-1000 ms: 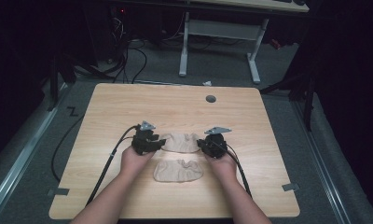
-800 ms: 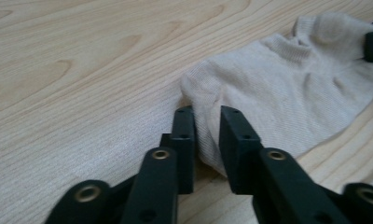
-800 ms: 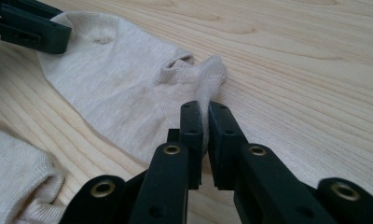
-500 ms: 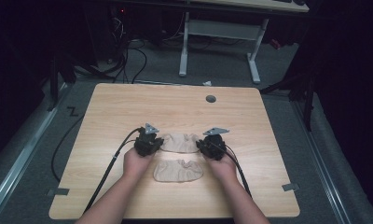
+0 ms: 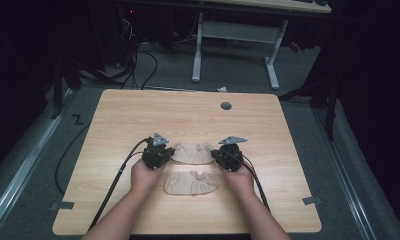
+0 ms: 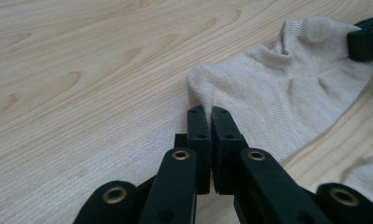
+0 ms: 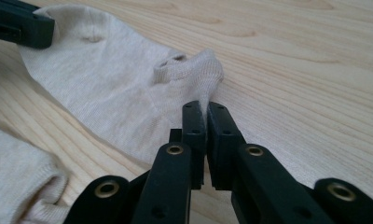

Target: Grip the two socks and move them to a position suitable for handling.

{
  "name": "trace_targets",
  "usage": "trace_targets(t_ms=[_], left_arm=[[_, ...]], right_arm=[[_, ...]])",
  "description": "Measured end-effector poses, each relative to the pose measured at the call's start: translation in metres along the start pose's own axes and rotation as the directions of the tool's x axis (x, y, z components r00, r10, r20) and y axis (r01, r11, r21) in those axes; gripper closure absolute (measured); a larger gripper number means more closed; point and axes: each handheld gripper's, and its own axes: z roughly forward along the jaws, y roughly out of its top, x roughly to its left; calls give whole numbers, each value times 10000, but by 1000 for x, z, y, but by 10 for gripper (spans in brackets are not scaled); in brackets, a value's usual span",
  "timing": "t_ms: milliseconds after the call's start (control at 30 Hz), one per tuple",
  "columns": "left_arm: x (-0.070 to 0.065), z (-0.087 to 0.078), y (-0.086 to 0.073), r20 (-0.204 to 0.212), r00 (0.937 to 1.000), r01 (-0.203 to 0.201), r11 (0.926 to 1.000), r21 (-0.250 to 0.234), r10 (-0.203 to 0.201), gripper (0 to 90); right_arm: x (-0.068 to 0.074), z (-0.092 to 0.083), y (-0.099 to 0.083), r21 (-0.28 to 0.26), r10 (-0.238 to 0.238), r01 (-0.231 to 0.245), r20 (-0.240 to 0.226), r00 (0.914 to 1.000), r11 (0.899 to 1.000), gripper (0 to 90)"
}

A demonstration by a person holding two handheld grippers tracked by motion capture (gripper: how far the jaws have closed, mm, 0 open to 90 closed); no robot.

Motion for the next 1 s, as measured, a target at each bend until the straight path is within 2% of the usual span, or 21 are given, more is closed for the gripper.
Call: trace_targets(t_ms=[167,267,433,500,800,1000], left_arm=[[-9,-17,0,-108,9996,-282,9990,-341,279,878],[-15,-30,-3,-32,9995,-316,9981,-531,315,878],[-27,-50,-11,204,9980,-586,9956,-732,603,878],[-31,-55,-15,266,9980,-543,9953,-799,566,878],[-50,-77,-35,591,9963,-582,9958,-713,624,879],[-56,-80,-45,829,9948,-549,9969,-558,594,878]], right_arm=[[6,-13,1,-288,-158,158,2,9999,9995,868],[9,-24,-2,-626,-269,264,-69,9996,9977,868],[17,-42,-10,-850,-344,326,-199,9992,9958,868],[21,-48,-14,-939,-421,401,-199,9989,9948,868],[38,-66,-36,-1091,-709,663,-396,9967,9918,867],[48,-72,-51,-1079,-637,564,-656,9958,9926,867]])
